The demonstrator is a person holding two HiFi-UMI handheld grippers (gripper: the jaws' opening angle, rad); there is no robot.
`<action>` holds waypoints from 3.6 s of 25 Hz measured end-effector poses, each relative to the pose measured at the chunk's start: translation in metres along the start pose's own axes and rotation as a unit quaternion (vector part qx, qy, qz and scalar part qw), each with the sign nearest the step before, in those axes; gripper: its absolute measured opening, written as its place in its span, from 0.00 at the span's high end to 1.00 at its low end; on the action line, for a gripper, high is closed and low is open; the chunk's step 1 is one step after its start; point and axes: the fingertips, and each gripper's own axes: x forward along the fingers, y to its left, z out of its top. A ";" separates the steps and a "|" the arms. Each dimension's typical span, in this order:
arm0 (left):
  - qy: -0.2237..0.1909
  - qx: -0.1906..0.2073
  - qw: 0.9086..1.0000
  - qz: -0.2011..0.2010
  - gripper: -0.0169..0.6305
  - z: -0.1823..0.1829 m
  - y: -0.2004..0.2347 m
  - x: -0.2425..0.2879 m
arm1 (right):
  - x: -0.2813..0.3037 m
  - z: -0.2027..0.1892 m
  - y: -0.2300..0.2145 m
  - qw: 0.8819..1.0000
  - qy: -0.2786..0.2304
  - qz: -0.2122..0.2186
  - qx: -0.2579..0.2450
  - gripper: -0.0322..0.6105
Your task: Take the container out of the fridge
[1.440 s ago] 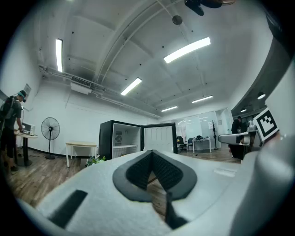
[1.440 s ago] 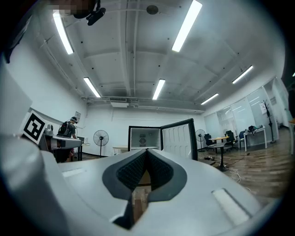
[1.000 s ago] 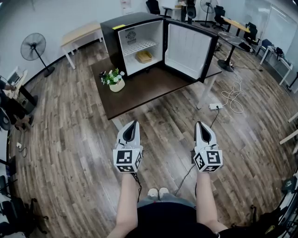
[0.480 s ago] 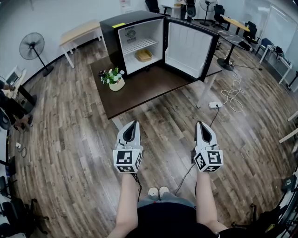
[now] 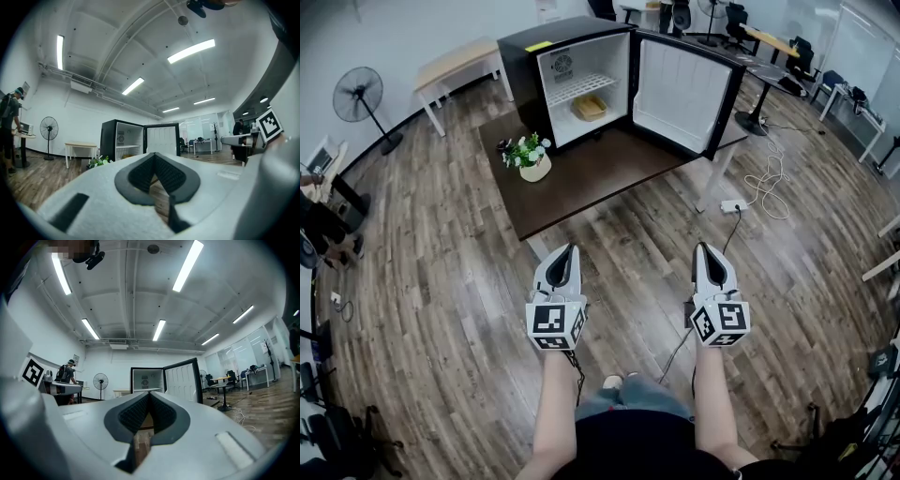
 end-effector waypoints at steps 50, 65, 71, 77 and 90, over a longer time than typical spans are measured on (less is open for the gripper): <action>0.022 0.007 0.994 0.108 0.97 -0.025 0.163 0.465 | 0.539 -0.058 -0.128 0.986 0.036 0.165 -0.014 0.94; 0.032 0.004 0.995 0.095 0.97 -0.030 0.195 0.521 | 0.614 -0.073 -0.095 0.977 0.054 0.205 -0.036 0.94; 0.040 -0.004 0.996 0.081 0.97 -0.033 0.201 0.536 | 0.633 -0.084 -0.077 0.964 0.083 0.223 -0.123 0.94; 0.050 -0.014 0.996 0.072 0.97 -0.049 0.206 0.548 | 0.656 -0.103 -0.057 0.933 0.109 0.247 -0.238 0.94; 0.061 -0.031 0.995 0.075 0.97 -0.068 0.227 0.563 | 0.700 -0.171 -0.012 0.796 0.154 0.323 -0.489 0.94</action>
